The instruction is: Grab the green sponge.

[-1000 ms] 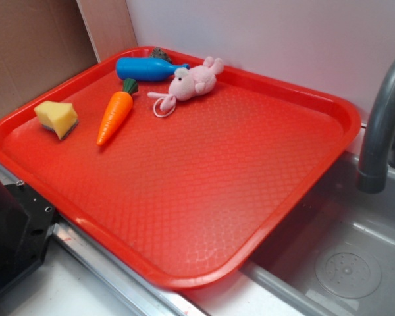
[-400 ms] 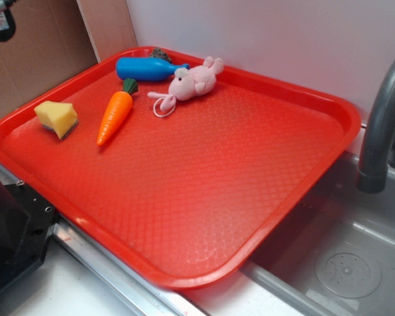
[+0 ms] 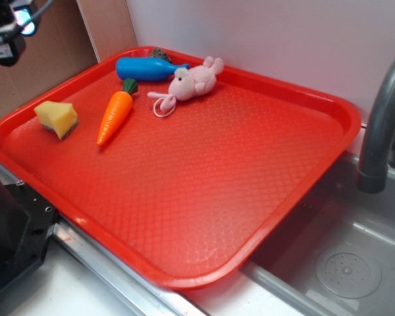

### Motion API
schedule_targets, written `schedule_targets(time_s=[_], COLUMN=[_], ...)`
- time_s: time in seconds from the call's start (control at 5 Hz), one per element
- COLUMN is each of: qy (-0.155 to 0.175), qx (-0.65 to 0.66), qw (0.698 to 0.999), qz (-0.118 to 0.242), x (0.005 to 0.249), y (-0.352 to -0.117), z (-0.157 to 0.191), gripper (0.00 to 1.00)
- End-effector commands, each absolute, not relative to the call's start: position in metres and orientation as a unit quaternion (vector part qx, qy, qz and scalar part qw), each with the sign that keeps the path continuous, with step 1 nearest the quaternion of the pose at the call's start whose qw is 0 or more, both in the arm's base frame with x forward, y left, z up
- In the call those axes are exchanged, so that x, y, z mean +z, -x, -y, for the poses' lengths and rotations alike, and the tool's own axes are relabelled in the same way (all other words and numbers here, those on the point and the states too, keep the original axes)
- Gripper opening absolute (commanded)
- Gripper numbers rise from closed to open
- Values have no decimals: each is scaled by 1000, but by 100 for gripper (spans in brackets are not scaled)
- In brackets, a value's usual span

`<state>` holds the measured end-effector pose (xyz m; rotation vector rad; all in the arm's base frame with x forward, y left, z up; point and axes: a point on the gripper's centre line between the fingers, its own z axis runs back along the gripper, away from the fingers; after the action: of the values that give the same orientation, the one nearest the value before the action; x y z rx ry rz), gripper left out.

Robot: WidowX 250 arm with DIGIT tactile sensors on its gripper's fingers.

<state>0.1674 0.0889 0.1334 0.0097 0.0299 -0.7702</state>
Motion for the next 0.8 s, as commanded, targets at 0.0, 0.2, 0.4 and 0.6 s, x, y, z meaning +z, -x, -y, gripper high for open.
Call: schedule_targets(time_s=[0.0,0.2,0.4,0.6], qy=[-38,-66,-55,-45], qx=[-479,-453,-467,-483], qw=[877,887,878,861], qz=[-5,-52,-94,-150], x=[111,80,51,22], y=[-181,-163,-164,-187], z=[-100,-104,-104,-106], gripper=[100,100,100,100])
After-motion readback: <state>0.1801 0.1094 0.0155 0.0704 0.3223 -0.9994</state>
